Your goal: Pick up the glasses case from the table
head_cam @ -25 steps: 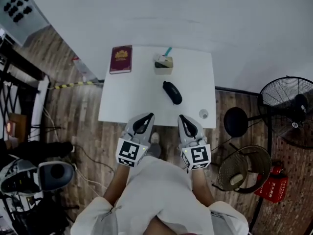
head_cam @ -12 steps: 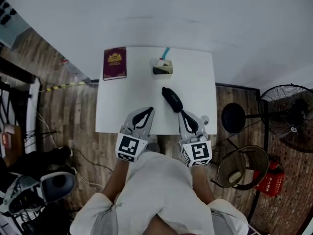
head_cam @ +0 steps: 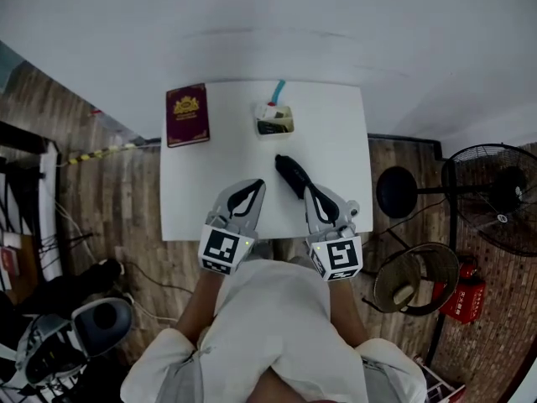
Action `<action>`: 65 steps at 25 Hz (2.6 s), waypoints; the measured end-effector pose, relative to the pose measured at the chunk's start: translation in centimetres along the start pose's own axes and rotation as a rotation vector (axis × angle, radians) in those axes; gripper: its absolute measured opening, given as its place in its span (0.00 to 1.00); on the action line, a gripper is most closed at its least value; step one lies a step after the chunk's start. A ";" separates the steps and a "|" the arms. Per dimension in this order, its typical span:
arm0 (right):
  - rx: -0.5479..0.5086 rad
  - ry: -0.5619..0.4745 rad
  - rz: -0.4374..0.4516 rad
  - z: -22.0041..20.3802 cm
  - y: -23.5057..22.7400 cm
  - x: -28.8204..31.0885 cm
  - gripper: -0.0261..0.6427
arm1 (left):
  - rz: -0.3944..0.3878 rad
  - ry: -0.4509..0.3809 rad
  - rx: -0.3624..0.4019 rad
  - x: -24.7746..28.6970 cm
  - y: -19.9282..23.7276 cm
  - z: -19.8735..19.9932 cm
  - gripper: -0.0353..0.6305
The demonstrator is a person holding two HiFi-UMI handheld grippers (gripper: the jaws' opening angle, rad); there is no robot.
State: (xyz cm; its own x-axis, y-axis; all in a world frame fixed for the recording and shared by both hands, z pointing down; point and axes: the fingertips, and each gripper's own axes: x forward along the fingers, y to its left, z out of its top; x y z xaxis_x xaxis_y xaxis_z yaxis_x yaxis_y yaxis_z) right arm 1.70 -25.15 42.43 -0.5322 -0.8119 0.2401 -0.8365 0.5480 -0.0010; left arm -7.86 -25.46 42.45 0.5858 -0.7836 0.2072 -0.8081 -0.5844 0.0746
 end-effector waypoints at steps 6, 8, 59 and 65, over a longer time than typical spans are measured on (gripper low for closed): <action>-0.003 0.066 -0.012 -1.7 -0.5 0.6 0.05 | -0.014 0.034 -0.045 1.1 0.3 -2.1 0.08; -0.001 0.083 -0.014 -2.2 -0.9 0.5 0.05 | -0.015 0.046 -0.056 1.5 0.1 -2.7 0.08; -0.031 0.522 0.319 -21.3 -6.1 7.2 0.32 | 0.203 0.350 -0.203 9.2 -3.0 -16.3 0.08; -0.042 0.577 0.336 -23.8 -5.2 7.9 0.43 | 0.200 0.367 -0.219 9.3 -3.2 -17.4 0.08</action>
State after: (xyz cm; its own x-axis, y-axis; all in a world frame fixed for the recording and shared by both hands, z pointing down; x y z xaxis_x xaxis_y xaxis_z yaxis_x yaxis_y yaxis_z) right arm 4.95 -29.59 67.41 -0.5983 -0.3640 0.7138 -0.6251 0.7693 -0.1317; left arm -0.94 -27.17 61.14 0.3881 -0.7270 0.5664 -0.9201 -0.3403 0.1938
